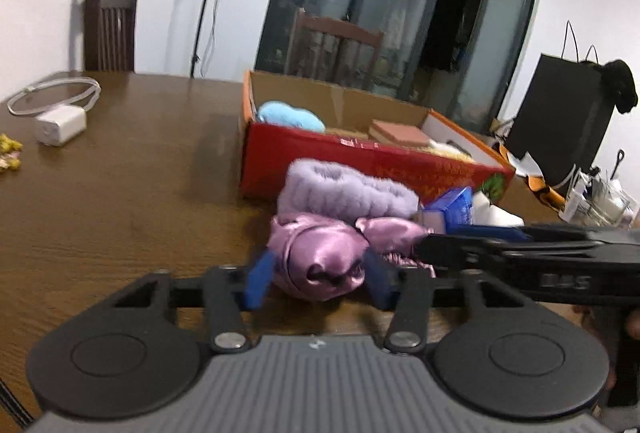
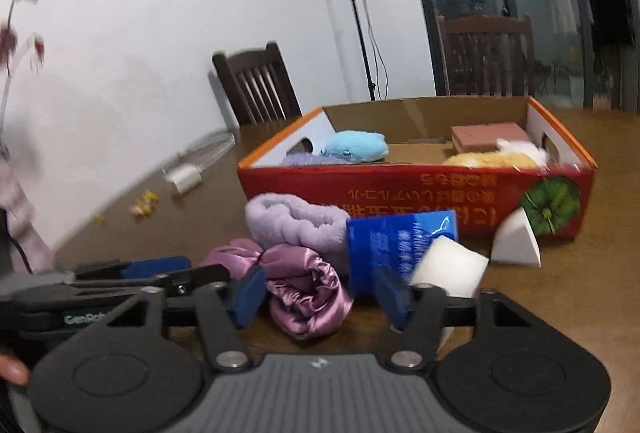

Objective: Organize soft objects
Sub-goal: 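Lift the pink scrunchies with both grippers and carry them over the box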

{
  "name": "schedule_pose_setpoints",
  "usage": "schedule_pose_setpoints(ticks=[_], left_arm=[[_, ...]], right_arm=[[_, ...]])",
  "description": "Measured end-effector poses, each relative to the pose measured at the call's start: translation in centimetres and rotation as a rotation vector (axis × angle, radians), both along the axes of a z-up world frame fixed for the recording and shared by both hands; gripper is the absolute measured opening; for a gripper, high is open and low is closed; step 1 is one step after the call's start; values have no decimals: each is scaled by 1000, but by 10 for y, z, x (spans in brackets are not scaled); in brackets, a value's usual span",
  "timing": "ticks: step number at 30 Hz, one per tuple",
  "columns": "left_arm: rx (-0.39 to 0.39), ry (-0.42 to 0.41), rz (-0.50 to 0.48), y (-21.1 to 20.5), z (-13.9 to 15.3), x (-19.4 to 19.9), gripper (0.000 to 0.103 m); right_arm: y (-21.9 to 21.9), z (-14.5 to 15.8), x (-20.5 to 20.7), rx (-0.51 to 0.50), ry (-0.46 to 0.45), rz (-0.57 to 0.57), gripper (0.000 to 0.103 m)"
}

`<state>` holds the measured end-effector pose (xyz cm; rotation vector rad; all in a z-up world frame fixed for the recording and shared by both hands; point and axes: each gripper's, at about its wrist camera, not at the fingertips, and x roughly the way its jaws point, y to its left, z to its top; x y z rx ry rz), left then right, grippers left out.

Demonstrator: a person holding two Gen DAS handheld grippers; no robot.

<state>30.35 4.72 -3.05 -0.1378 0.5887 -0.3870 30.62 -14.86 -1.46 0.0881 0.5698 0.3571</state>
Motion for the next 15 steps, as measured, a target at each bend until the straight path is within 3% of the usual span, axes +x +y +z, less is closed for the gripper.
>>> schedule_pose_setpoints(ticks=[4,9,15], left_arm=[[-16,8,0,1,-3,1,29],[-12,17,17,1,2,-13,16],[-95,37,-33,-11,15,-77,15]], right_arm=[[12,-9,12,-84,2,18,34],[13,-9,1,-102,-11,67,8],[-13,12,-58,-94,-35,134,8]])
